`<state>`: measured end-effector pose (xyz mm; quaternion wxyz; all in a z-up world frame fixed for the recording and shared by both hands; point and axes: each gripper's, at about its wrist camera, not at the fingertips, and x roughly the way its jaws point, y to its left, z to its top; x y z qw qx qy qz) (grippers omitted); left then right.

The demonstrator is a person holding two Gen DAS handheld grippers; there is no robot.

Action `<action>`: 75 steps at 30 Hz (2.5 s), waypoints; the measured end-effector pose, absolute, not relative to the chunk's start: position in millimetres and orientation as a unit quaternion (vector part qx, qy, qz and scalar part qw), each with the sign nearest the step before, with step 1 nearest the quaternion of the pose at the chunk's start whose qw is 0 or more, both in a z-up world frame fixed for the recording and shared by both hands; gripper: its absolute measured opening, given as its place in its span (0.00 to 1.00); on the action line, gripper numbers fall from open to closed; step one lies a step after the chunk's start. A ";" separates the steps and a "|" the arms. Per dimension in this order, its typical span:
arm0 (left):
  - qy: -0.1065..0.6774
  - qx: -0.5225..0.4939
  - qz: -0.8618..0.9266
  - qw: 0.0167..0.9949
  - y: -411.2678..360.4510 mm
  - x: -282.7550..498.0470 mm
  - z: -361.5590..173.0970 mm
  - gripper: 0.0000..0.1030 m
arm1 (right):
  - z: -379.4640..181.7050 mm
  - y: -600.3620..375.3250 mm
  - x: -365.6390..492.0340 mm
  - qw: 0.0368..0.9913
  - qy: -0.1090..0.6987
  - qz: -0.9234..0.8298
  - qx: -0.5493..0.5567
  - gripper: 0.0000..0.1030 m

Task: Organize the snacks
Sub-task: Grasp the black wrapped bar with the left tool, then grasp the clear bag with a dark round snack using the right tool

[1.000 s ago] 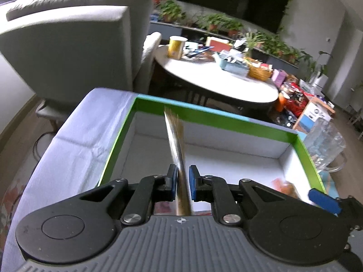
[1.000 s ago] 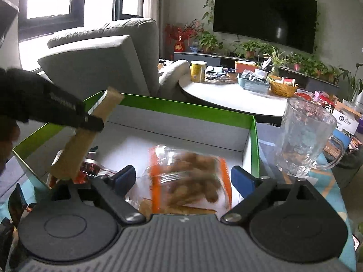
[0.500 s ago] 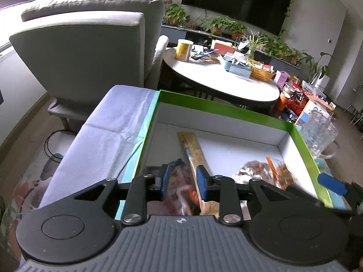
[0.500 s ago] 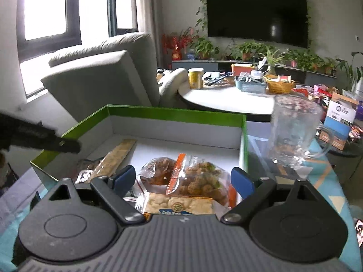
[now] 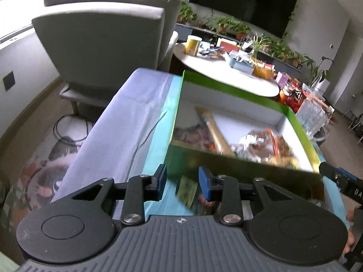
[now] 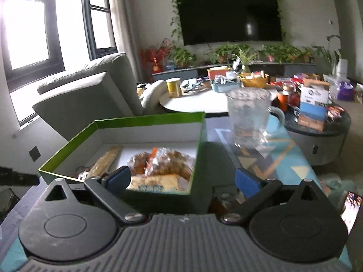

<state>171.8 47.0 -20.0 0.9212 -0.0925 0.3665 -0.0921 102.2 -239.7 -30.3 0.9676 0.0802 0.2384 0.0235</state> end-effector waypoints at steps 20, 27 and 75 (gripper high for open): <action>0.413 -0.061 -0.107 0.902 25.8 130.2 -53.2 0.42 | -54.1 -248.4 65.5 0.959 0.268 0.014 0.092 0.66; 0.415 -0.064 -0.105 0.902 28.7 126.5 -53.7 0.43 | -66.0 -253.4 53.5 0.953 0.287 0.019 0.092 0.66; 0.390 -0.117 -0.128 0.904 66.9 118.2 -55.2 0.22 | -71.4 -129.9 60.3 0.890 0.340 0.301 -0.047 0.66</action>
